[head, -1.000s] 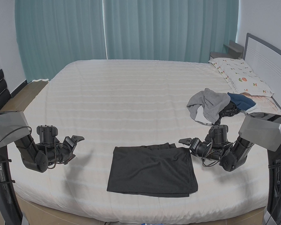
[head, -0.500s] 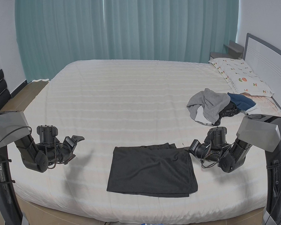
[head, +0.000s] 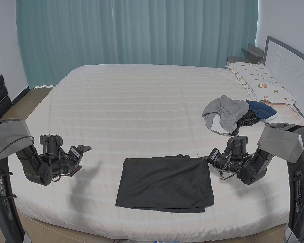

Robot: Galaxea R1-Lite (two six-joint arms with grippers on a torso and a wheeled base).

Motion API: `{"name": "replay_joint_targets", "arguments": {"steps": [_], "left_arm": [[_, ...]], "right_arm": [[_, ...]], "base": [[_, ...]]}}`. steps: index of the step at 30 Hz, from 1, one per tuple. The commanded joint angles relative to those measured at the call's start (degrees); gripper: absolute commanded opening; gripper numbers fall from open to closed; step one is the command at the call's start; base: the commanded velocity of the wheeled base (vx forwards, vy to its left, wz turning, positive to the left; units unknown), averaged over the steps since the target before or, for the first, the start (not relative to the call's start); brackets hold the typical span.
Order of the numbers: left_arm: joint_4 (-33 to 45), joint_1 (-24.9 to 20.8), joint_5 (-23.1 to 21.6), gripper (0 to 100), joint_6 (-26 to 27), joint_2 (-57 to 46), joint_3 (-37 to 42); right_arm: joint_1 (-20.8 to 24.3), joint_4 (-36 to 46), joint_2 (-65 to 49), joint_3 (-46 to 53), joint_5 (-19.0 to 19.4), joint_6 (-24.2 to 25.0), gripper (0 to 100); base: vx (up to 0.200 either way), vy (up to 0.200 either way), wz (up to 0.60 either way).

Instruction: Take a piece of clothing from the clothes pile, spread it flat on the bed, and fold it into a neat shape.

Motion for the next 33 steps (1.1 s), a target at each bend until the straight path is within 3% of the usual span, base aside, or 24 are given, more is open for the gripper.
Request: {"name": "replay_joint_targets", "arguments": {"steps": [1, 8, 13, 17, 20, 27, 33], "left_arm": [[0.0, -1.4, -0.1, 100, -0.1, -0.7, -0.1], [0.6, -7.5, -0.3, 100, 0.5, 0.1, -1.7], [0.7, -9.4, -0.4, 100, 0.7, 1.1, -4.5], [1.4, -12.7, -0.6, 100, 5.2, 5.9, -9.1], [1.3, -13.6, -0.1, 100, 9.1, 7.7, -11.3], [11.2, -15.0, -0.2, 100, 10.2, 9.6, -19.6], [12.2, -15.8, -0.2, 100, 10.2, 10.2, -21.2]], "right_arm": [[-0.1, -0.2, 0.2, -0.1, 0.0, 0.9, 0], [0.0, -4.3, 0.5, 1.1, 0.0, 3.1, 0], [0.0, -5.7, 0.9, 1.9, 0.1, 3.1, 0], [0.1, -8.5, 1.0, 3.4, 0.1, 3.1, 0], [0.1, -9.1, 1.2, 3.3, 0.1, 3.1, 0], [0.1, -9.4, 1.5, 3.3, 0.1, 3.1, 0], [0.2, -9.4, 1.5, 3.3, 0.1, 3.2, 0]], "base": [[0.0, 0.0, 0.0], [0.0, 0.0, 0.0], [0.0, 0.0, 0.0], [0.0, 0.0, 0.0], [0.0, 0.0, 0.0], [0.0, 0.0, 0.0], [0.0, 0.0, 0.0]]}}
